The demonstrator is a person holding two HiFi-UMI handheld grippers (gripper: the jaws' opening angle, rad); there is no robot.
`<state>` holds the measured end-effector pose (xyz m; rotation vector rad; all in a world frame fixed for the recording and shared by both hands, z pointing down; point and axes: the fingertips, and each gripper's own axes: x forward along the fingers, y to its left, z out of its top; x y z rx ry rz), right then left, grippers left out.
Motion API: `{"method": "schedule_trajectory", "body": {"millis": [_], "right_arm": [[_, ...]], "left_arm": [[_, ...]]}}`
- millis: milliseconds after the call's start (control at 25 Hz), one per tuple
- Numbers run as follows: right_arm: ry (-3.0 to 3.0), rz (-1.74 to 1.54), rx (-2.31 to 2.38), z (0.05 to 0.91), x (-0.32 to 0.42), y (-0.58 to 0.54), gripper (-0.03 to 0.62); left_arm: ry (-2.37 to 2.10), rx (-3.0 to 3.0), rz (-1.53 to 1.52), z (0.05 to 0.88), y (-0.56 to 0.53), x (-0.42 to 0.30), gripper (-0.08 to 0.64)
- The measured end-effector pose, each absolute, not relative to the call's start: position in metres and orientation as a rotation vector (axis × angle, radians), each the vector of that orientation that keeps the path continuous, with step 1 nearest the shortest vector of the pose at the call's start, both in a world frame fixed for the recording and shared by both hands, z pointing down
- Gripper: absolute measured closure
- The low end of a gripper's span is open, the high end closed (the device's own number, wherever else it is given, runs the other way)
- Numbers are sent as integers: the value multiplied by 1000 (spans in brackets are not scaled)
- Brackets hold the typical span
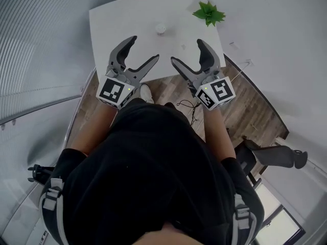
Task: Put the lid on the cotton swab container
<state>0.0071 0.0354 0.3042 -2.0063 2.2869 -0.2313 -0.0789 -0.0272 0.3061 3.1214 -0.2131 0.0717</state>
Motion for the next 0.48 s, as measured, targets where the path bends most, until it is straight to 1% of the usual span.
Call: {"method": "schedule_trajectory", "body": {"millis": [480], "right_arm": [[2282,-300,-2008,312,25,-22,144]], "left_arm": [[-231,3088,102,318,-90,-62,222]]}}
